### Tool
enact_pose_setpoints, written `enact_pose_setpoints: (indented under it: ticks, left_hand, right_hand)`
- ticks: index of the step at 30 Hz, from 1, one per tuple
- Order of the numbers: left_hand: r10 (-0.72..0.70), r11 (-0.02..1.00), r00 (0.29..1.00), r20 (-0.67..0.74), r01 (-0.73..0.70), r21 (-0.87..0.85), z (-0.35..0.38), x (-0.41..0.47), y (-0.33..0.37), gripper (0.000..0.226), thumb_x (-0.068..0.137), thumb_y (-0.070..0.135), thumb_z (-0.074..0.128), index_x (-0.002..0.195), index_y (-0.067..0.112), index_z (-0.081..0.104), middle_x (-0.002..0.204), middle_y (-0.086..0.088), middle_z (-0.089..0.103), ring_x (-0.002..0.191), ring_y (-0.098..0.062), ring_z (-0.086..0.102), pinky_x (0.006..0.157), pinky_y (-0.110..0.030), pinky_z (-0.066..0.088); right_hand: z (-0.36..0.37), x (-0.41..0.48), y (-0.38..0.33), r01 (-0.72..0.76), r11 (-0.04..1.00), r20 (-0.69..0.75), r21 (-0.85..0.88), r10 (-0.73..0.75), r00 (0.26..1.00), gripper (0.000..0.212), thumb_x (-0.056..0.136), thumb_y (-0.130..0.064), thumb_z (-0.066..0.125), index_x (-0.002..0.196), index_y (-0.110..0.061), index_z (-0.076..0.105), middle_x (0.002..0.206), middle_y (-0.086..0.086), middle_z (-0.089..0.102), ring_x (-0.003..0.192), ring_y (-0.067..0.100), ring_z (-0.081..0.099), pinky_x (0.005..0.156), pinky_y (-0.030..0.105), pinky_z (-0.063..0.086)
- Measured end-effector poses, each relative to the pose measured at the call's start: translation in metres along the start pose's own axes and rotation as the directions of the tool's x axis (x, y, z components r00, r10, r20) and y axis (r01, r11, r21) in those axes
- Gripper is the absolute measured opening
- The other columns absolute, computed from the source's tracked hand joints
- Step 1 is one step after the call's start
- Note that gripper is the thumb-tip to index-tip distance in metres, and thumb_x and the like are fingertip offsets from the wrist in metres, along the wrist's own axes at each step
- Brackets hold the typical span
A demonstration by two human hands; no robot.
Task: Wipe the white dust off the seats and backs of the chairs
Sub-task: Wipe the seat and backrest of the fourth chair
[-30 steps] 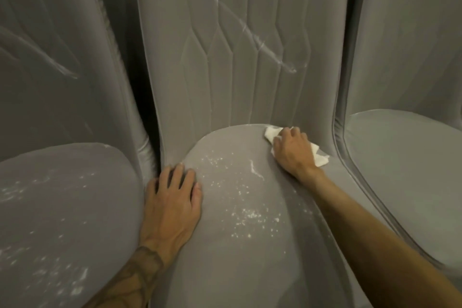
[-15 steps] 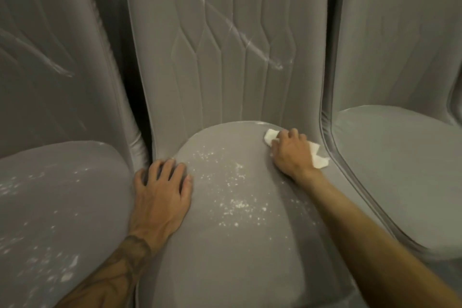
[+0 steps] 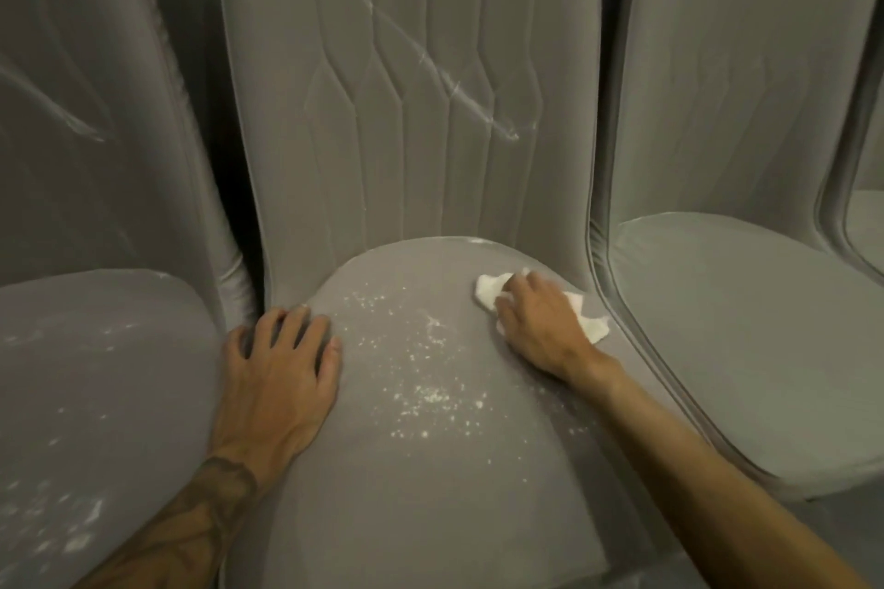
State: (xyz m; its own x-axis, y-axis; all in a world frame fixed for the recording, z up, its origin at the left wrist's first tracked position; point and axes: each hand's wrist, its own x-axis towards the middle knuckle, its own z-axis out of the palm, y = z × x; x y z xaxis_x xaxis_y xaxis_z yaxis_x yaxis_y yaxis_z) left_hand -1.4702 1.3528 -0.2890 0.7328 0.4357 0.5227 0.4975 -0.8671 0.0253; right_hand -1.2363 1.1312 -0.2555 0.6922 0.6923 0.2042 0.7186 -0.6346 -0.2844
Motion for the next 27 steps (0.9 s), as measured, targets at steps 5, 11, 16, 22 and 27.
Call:
enact_pose_setpoints:
  ticks: [5, 11, 16, 22, 27]
  left_hand:
    - [0.010, 1.000, 1.000, -0.008, -0.010, 0.002, -0.002, 0.000, 0.000, 0.039, 0.103, 0.038, 0.037, 0.121, 0.018, 0.065, 0.128, -0.008, 0.062, 0.120, -0.035, 0.054, 0.099, -0.055, 0.038]
    - [0.003, 1.000, 1.000, 0.026, -0.003, -0.006, -0.009, 0.001, 0.003, 0.039, 0.103, 0.037, 0.038, 0.120, 0.017, 0.067, 0.128, -0.009, 0.063, 0.119, -0.036, 0.055, 0.099, -0.055, 0.038]
    - [0.002, 1.000, 0.999, 0.041, -0.002, -0.018, -0.011, 0.001, 0.003, 0.041, 0.102, 0.038, 0.037, 0.120, 0.017, 0.067, 0.130, -0.009, 0.063, 0.121, -0.036, 0.055, 0.101, -0.056, 0.037]
    - [0.004, 1.000, 1.000, 0.026, -0.004, -0.020, -0.011, 0.001, 0.004, 0.040, 0.102, 0.037, 0.038, 0.120, 0.016, 0.067, 0.128, -0.009, 0.064, 0.119, -0.036, 0.055, 0.100, -0.056, 0.038]
    - [-0.006, 0.999, 0.999, 0.045, 0.008, -0.051, -0.010, 0.001, 0.002, 0.040, 0.102, 0.039, 0.038, 0.120, 0.018, 0.066, 0.127, -0.007, 0.063, 0.120, -0.034, 0.052, 0.101, -0.057, 0.038]
  right_hand:
    - [-0.027, -0.017, 0.041, 0.054, 0.998, 0.066, -0.016, -0.052, 0.996, 0.024, 0.104, -0.028, 0.046, 0.107, -0.007, 0.057, 0.110, 0.015, 0.055, 0.097, 0.034, 0.051, 0.090, 0.043, 0.039]
    - [-0.019, -0.028, 0.028, -0.034, 0.999, -0.015, -0.024, 0.034, 0.999, 0.020, 0.103, -0.023, 0.046, 0.103, -0.005, 0.055, 0.108, 0.017, 0.056, 0.094, 0.035, 0.049, 0.088, 0.043, 0.036]
    - [-0.032, -0.031, 0.047, 0.100, 0.995, 0.079, 0.030, -0.102, 0.992, 0.022, 0.105, -0.029, 0.046, 0.106, -0.010, 0.057, 0.109, 0.010, 0.054, 0.094, 0.028, 0.049, 0.089, 0.042, 0.039]
    - [-0.032, -0.041, 0.039, -0.063, 0.997, -0.008, 0.035, 0.064, 0.998, 0.018, 0.103, -0.021, 0.049, 0.101, -0.004, 0.055, 0.105, 0.017, 0.054, 0.094, 0.033, 0.049, 0.090, 0.043, 0.037]
    - [-0.036, -0.067, 0.029, 0.112, 0.992, 0.109, 0.054, -0.117, 0.987, 0.021, 0.105, -0.033, 0.044, 0.106, -0.015, 0.055, 0.108, 0.004, 0.051, 0.093, 0.024, 0.047, 0.087, 0.041, 0.039]
